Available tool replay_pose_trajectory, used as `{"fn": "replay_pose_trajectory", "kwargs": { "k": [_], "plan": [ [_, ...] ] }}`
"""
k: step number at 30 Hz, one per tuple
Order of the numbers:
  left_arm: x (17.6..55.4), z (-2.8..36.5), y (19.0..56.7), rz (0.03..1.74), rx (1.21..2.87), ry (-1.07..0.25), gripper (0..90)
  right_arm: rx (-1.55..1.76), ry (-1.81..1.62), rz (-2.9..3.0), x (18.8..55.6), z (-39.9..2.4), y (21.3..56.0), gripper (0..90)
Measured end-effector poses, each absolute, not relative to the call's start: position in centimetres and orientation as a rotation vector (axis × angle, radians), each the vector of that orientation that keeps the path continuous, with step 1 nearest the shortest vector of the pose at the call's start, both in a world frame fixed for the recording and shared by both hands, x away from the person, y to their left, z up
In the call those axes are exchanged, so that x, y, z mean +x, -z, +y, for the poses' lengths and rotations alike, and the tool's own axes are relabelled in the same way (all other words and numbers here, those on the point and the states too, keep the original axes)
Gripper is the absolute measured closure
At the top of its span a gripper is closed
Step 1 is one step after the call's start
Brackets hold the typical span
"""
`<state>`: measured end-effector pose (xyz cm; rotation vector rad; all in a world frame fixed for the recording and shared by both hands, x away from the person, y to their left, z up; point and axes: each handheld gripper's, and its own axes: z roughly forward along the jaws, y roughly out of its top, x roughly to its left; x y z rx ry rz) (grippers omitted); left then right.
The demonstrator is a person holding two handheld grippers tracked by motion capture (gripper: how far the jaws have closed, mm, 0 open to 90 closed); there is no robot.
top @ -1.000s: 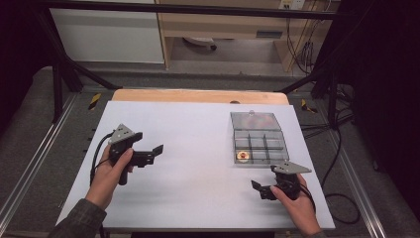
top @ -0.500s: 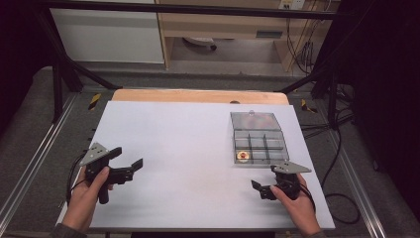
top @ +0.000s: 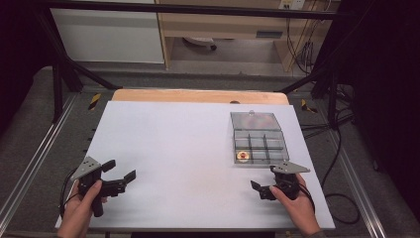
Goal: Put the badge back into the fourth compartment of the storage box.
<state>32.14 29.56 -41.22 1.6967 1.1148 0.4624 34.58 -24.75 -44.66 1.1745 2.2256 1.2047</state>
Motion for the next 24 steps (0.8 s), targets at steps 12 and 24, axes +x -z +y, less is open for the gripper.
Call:
{"fn": "replay_pose_trajectory", "kwargs": {
  "k": [12, 24],
  "plan": [
    [30.9, 27.4, 43.0, 1.084, 1.772, -0.453, 6.2, 1.185, -1.192, 2.229, 34.6, -24.8, 44.8, 3.6],
    [30.5, 26.7, 43.6, 1.089, 1.853, -0.468, 6.4, 1.337, -1.031, 2.201, 35.1, -26.0, 45.8, 4.4]
  ]
}}
